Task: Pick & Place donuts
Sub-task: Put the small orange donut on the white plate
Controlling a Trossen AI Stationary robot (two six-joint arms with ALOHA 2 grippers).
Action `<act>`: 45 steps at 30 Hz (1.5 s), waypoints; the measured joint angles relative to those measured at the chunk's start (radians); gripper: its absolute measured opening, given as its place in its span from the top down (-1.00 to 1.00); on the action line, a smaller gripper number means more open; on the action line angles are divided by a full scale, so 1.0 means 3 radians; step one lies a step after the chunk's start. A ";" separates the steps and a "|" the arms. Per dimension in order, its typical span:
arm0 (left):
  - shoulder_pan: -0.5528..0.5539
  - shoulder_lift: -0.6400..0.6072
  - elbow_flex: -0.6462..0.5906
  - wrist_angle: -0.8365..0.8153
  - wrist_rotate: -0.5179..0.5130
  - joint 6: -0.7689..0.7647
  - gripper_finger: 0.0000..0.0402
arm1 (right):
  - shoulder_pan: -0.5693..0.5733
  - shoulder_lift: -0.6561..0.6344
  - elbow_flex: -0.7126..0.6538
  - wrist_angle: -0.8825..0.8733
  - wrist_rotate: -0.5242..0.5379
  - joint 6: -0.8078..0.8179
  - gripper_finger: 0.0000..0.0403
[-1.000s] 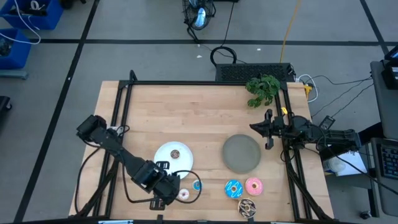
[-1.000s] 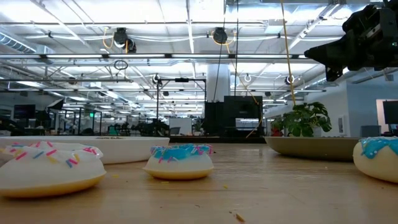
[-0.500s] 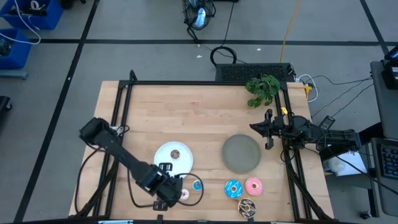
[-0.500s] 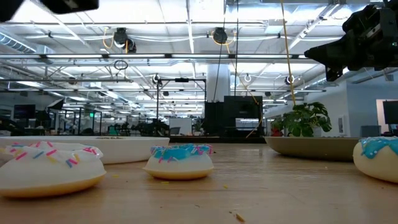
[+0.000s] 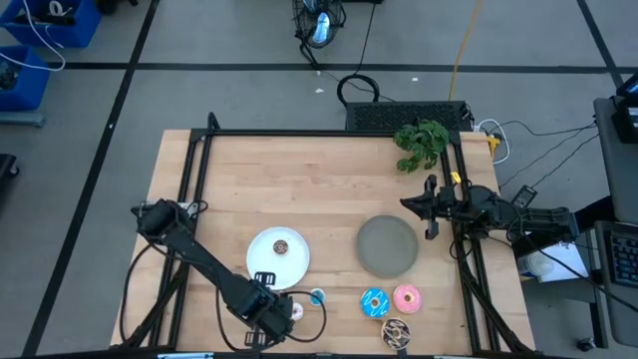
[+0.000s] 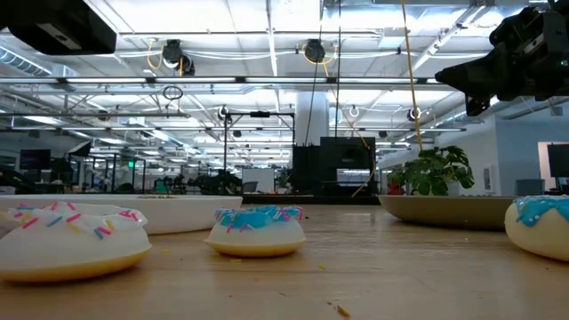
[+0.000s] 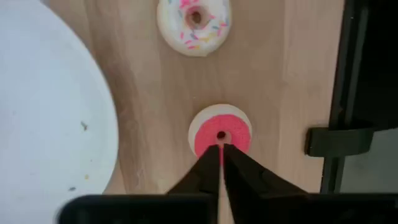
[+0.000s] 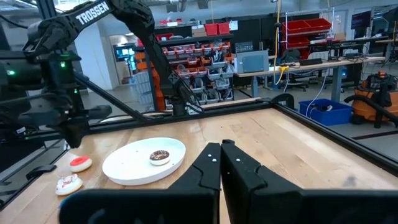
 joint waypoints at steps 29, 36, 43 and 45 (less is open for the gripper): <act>-0.0080 0.0001 -0.0531 0.0655 -0.0024 -0.0341 -0.29 | 0.0001 0.0000 0.0000 0.0017 0.0000 0.0000 1.00; -0.0080 0.0001 -0.0714 0.0951 -0.0017 -0.0367 -0.41 | 0.0001 0.0000 0.0000 0.0021 0.0000 0.0000 1.00; -0.0079 0.0000 -0.0853 0.1186 0.0058 -0.0395 -0.42 | 0.0001 0.0000 0.0000 0.0021 0.0000 0.0000 1.00; -0.0080 0.0000 -0.0838 0.1149 0.0058 -0.0393 -0.42 | 0.0001 0.0000 0.0000 0.0021 0.0000 0.0000 1.00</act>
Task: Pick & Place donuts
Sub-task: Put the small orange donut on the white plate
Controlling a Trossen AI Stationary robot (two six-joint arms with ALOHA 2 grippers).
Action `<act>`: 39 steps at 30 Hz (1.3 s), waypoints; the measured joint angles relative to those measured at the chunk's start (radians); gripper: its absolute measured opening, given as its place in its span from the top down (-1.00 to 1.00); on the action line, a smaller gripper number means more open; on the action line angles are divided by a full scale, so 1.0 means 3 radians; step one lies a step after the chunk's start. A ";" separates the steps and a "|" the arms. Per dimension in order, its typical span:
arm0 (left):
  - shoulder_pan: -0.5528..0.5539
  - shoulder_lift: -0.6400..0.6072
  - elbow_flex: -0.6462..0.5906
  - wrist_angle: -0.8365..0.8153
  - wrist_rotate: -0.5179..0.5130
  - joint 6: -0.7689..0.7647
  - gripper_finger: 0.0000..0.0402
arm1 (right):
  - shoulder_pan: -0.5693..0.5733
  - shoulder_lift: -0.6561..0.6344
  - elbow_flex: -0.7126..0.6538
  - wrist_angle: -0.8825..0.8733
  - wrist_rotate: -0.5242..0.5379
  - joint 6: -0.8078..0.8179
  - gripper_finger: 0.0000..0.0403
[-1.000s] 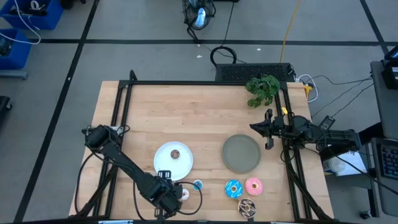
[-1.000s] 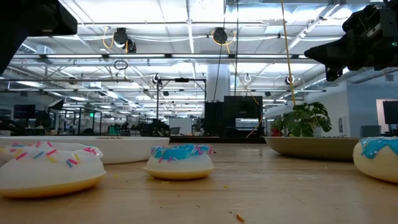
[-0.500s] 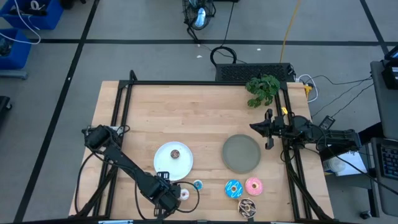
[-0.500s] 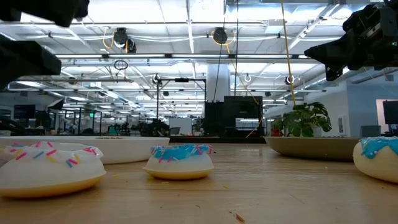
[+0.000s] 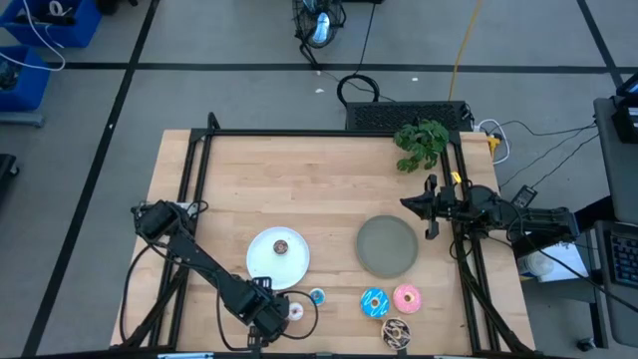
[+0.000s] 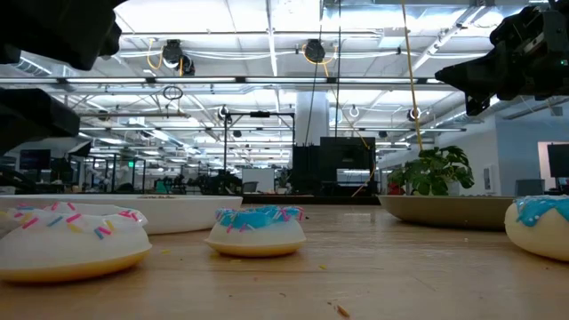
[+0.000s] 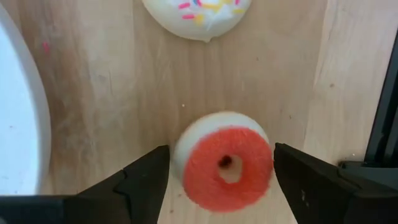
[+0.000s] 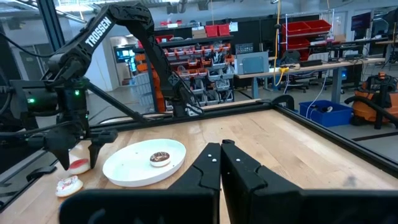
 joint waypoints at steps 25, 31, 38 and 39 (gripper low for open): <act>-0.0016 0.0058 0.0048 0.0018 -0.0052 0.0049 -0.42 | 0.0000 0.0000 0.0000 0.0001 0.0001 0.0000 1.00; -0.0062 0.0072 0.0048 0.0035 -0.0151 0.0107 -0.42 | -0.0001 0.0001 0.0000 0.0000 0.0001 0.0000 1.00; -0.0084 0.0076 0.0046 0.0033 -0.0183 0.0112 -0.39 | -0.0001 0.0001 0.0001 0.0000 0.0001 0.0000 1.00; -0.0084 0.0076 0.0045 0.0032 -0.0181 0.0112 -0.36 | -0.0001 0.0001 0.0001 0.0000 0.0001 0.0000 1.00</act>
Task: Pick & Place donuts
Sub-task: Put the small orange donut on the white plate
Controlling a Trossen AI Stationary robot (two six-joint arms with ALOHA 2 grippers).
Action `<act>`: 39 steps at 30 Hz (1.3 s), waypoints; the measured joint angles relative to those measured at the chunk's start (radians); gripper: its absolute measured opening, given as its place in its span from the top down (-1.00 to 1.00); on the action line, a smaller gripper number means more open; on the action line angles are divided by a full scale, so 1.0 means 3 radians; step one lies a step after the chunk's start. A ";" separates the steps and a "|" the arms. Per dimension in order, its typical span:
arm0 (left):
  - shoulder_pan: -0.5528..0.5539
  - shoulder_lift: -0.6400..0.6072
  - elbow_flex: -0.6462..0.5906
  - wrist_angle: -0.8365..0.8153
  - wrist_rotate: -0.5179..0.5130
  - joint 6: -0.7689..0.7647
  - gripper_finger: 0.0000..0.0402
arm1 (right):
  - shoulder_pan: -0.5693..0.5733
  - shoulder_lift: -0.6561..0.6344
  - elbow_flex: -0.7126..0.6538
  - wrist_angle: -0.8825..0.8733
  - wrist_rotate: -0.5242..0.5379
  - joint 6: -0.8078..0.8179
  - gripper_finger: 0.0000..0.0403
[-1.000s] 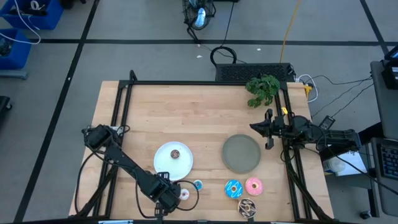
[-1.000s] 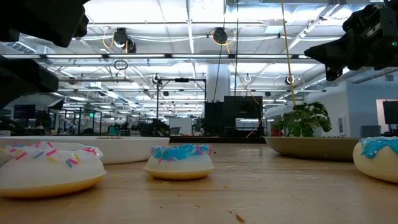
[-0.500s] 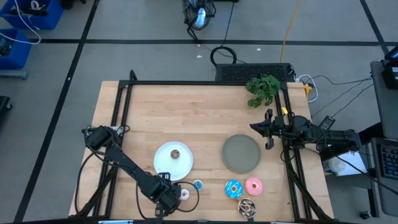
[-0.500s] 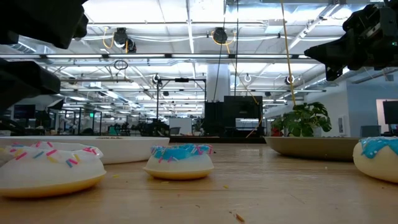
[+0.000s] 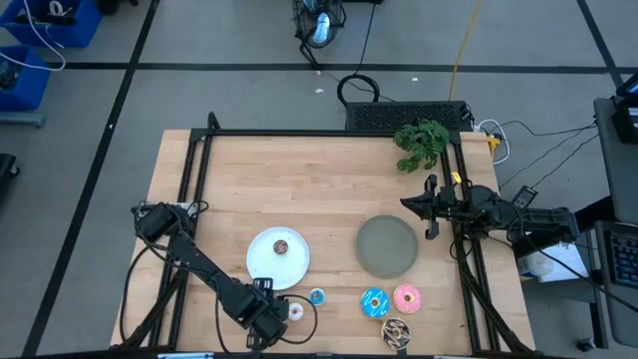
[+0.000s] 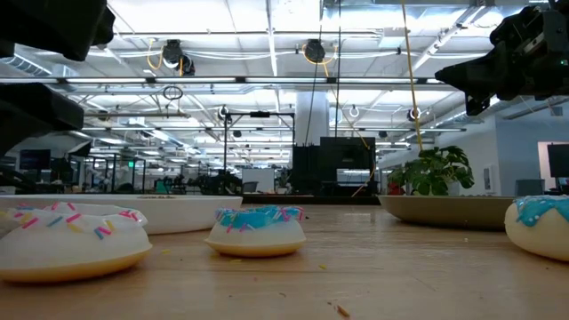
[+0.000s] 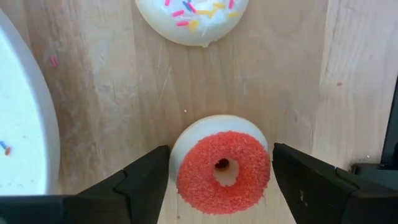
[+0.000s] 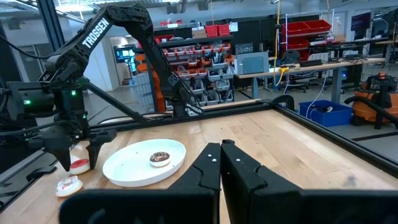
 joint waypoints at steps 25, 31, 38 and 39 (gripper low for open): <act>0.0065 -0.0633 0.0272 -0.0442 -0.0092 -0.0101 0.41 | -0.0001 0.0000 -0.0001 0.0000 0.0000 0.0000 1.00; 0.0151 -0.0838 0.0749 -0.1385 -0.0237 -0.0187 0.40 | 0.0001 0.0000 0.0000 0.0000 0.0000 0.0000 1.00; 0.0250 -0.0940 0.0924 -0.1832 -0.0362 -0.0183 0.40 | 0.0001 0.0000 -0.0001 0.0000 0.0000 0.0000 1.00; 0.0256 -0.0939 0.0924 -0.1860 -0.0378 -0.0178 0.40 | -0.0001 0.0000 0.0000 0.0000 0.0000 0.0000 1.00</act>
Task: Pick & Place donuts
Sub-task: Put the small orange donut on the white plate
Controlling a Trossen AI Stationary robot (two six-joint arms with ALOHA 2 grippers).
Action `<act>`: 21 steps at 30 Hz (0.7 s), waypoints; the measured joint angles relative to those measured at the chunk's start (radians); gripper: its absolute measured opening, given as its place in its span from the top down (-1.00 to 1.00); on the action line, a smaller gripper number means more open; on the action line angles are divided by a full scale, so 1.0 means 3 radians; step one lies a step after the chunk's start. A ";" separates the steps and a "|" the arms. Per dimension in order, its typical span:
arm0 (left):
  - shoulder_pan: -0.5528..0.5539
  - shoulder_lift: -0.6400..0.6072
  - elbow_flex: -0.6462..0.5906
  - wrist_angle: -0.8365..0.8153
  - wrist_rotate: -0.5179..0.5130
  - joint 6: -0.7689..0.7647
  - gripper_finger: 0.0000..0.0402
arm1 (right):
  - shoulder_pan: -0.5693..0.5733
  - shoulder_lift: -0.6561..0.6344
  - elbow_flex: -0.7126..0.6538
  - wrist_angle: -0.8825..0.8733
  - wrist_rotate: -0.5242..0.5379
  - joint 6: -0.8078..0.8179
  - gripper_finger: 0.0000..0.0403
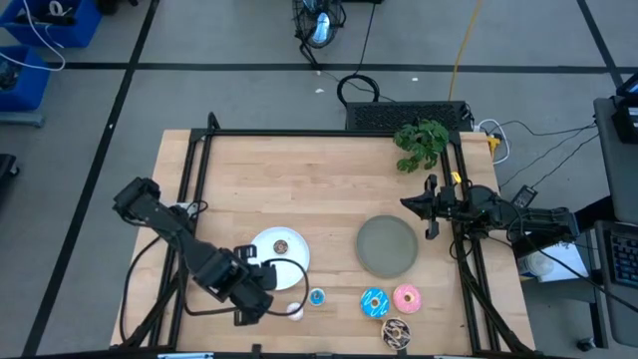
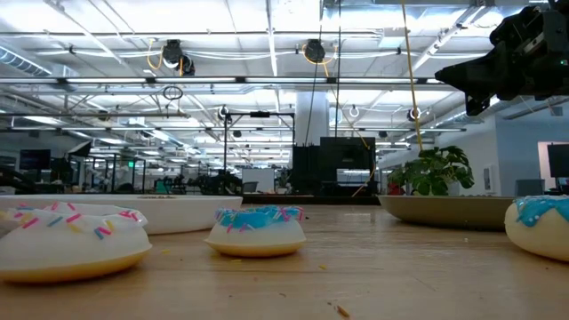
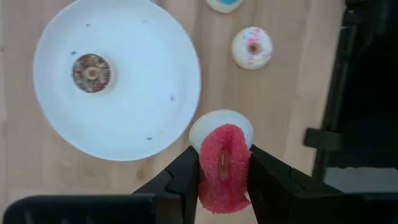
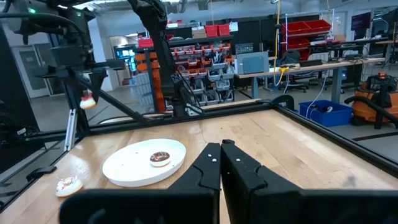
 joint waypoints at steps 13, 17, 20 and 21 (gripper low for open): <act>0.0022 0.0017 0.0000 -0.0073 -0.0016 0.0061 0.40 | 0.0001 0.0000 0.0000 0.0000 0.0000 0.0036 1.00; 0.0023 0.0017 0.0000 -0.0075 -0.0022 0.0073 0.40 | 0.0001 0.0000 0.0000 0.0000 0.0000 0.0037 1.00; 0.0025 0.0017 0.0000 -0.0085 -0.0042 0.0061 0.40 | 0.0000 -0.0001 0.0000 0.0000 0.0000 0.0036 1.00; 0.0038 0.0017 0.0000 -0.0100 -0.0043 0.0032 0.40 | 0.0001 -0.0001 0.0000 0.0000 0.0000 0.0036 1.00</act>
